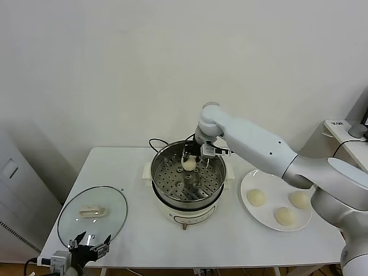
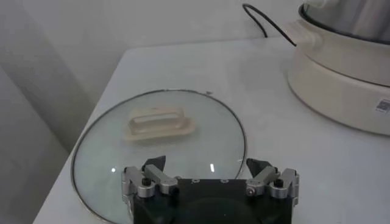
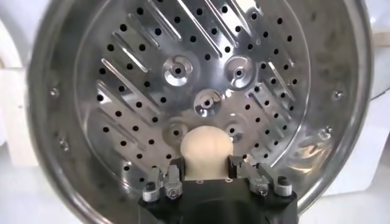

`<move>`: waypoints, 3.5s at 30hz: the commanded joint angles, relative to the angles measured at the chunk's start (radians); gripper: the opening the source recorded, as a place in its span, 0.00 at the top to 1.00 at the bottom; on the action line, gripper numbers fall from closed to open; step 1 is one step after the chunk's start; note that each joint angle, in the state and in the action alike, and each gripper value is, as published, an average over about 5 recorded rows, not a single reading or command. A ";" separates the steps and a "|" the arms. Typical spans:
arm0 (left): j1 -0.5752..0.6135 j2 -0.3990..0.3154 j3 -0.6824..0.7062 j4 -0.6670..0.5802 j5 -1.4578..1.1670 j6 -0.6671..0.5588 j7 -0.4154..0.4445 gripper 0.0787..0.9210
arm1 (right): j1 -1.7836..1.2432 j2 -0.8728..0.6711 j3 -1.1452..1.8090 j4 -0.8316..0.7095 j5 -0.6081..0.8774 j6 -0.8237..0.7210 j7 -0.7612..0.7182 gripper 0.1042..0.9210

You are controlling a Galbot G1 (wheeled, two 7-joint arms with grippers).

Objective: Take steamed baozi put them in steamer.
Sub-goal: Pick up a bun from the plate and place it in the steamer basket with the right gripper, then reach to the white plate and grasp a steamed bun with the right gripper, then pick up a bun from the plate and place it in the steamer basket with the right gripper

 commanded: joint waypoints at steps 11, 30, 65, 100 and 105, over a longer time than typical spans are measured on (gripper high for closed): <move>0.008 -0.004 0.001 -0.006 0.000 -0.005 0.000 0.12 | 0.040 -0.016 0.004 -0.013 0.110 0.049 -0.033 0.16; 0.021 0.003 0.009 -0.025 0.000 -0.010 0.003 0.12 | 0.507 -0.364 -0.547 -0.016 1.048 -0.747 -0.298 0.12; 0.024 0.000 0.015 -0.028 -0.001 -0.009 0.003 0.12 | -0.048 -0.440 -0.278 -0.149 0.867 -0.789 -0.181 0.12; 0.053 -0.008 0.012 -0.031 0.006 -0.023 0.004 0.12 | -0.140 -0.370 -0.131 -0.238 0.765 -0.768 -0.141 0.46; 0.054 -0.010 0.011 -0.032 0.008 -0.022 0.003 0.12 | -0.080 -0.403 -0.195 -0.186 0.809 -0.785 -0.158 0.46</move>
